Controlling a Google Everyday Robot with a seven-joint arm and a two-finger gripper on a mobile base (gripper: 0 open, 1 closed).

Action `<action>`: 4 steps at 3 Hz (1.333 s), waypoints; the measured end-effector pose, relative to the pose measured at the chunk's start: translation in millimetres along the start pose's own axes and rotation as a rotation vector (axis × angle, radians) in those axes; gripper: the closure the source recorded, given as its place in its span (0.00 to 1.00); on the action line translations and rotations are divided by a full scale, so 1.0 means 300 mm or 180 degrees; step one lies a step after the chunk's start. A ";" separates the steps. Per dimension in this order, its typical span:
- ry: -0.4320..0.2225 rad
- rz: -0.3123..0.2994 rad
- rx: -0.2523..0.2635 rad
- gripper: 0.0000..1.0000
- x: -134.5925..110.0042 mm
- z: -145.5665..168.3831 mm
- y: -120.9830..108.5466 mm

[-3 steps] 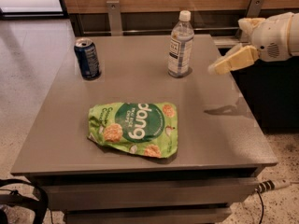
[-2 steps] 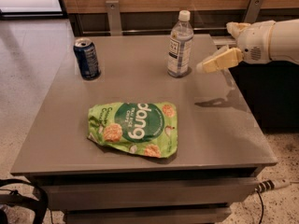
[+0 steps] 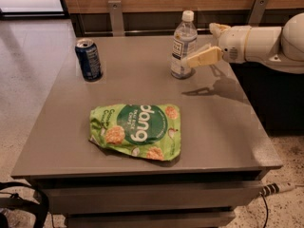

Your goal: Knock blue plastic bottle over

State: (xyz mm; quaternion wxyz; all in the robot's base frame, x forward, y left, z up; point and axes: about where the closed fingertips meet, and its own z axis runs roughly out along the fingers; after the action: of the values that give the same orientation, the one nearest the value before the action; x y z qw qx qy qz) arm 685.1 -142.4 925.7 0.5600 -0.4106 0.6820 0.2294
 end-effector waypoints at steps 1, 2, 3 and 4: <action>-0.0006 0.0001 -0.0006 0.00 -0.001 0.005 0.000; 0.0010 0.0026 0.0014 0.00 0.003 0.008 -0.003; -0.0006 0.0063 0.0084 0.00 0.015 0.037 -0.032; -0.0089 0.0074 0.0223 0.00 0.034 0.102 -0.065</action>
Offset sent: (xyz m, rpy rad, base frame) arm 0.0034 -0.0057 -0.0022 0.0007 0.0178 -0.0339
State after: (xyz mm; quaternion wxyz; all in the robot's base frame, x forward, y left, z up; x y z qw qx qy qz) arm 718.4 -132.7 910.6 0.5807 -0.3796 0.6865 0.2177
